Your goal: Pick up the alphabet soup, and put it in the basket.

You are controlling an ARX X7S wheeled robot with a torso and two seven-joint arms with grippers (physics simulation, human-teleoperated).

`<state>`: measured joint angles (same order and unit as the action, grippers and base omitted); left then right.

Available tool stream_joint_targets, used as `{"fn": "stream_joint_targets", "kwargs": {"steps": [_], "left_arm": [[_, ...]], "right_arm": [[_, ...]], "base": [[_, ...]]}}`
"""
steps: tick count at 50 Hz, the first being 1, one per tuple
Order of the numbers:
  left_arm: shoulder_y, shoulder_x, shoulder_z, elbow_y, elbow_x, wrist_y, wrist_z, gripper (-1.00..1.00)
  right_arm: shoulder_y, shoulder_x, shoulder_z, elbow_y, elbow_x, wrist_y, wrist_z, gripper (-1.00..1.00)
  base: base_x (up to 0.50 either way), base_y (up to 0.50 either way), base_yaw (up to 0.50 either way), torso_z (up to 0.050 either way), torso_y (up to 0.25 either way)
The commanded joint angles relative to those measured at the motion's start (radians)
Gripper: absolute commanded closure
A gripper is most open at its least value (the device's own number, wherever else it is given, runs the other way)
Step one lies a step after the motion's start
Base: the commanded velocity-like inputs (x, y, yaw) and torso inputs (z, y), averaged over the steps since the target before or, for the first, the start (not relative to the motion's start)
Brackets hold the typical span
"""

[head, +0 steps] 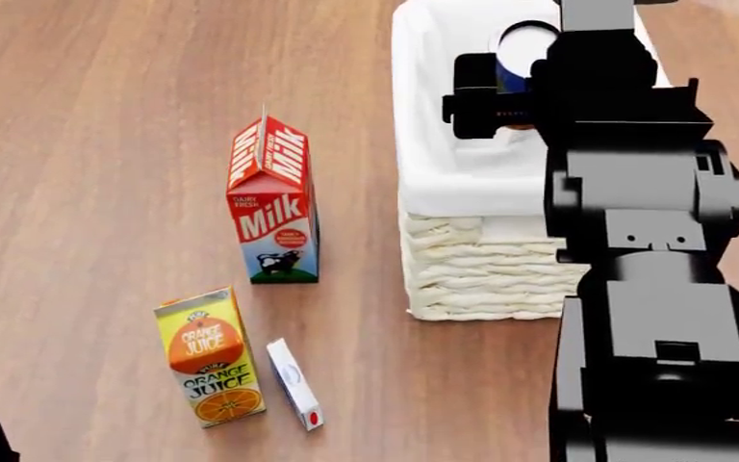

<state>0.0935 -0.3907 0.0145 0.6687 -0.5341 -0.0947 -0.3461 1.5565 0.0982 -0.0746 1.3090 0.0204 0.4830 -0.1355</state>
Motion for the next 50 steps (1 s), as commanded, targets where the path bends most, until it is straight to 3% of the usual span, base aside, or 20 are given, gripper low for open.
{"fn": "stream_joint_targets", "kwargs": {"steps": [1,14,50], "left_arm": [[0.002,-0.003,-0.006,0.003,-0.019,-0.001,-0.005,-1.0],[0.005,-0.005,-0.004,0.005,-0.027,0.006,-0.003,-1.0],[0.009,-0.018,-0.001,0.017,-0.044,0.007,-0.012,-1.0]], "right_arm": [[0.026,0.0,0.022,0.0,-0.013,-0.058,0.0,1.0],[0.024,0.004,0.04,0.0,-0.013,-0.106,0.011,1.0],[0.023,-0.003,0.009,0.0,-0.021,0.014,0.033,1.0]], "base": [[0.0,0.0,0.0,0.0,0.0],[0.0,0.0,0.0,0.0,0.0],[0.0,0.0,0.0,0.0,0.0]]}}
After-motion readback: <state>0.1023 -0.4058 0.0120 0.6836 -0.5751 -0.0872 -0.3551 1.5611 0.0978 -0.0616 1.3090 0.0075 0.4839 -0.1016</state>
